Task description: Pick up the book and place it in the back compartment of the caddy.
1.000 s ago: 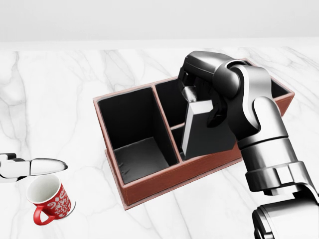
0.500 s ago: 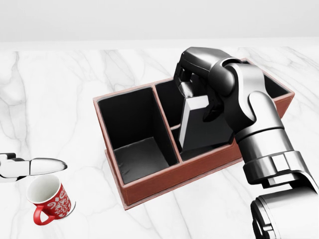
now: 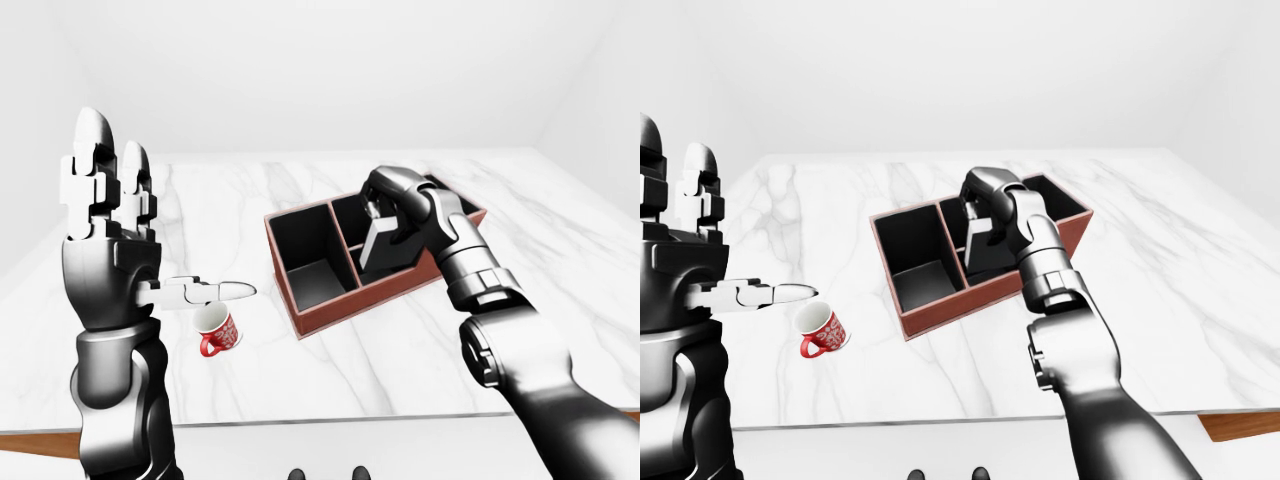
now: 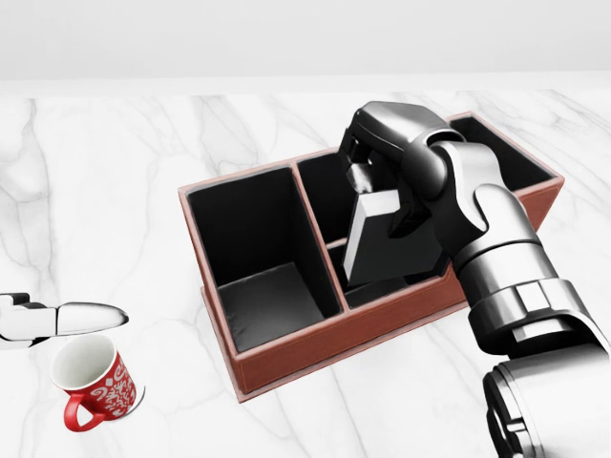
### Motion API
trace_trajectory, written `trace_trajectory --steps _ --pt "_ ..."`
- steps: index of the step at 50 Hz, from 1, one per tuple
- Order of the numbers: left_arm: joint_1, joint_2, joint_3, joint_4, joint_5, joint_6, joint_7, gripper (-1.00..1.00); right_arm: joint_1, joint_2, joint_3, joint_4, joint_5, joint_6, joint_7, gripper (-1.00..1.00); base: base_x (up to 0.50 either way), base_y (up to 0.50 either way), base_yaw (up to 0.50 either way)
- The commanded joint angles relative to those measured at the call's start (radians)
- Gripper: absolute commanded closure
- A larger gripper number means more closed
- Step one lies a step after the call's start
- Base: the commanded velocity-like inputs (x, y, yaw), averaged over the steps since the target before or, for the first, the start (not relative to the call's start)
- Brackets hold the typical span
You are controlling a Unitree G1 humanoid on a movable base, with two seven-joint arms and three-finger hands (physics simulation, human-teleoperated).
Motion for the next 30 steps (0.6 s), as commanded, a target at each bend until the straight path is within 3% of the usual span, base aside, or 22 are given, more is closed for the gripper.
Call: trace_trajectory --steps 1,30 --pt "0.0 0.0 -0.002 0.0 0.001 0.0 0.001 -1.0 -0.036 -0.015 -0.006 0.114 0.001 0.0 -0.122 1.0 0.0 0.0 0.0" --pt "0.001 -0.001 -0.002 0.002 0.003 0.0 0.002 -1.0 -0.06 -0.001 0.018 0.197 -0.056 0.0 -0.269 1.0 0.0 0.0 0.0"
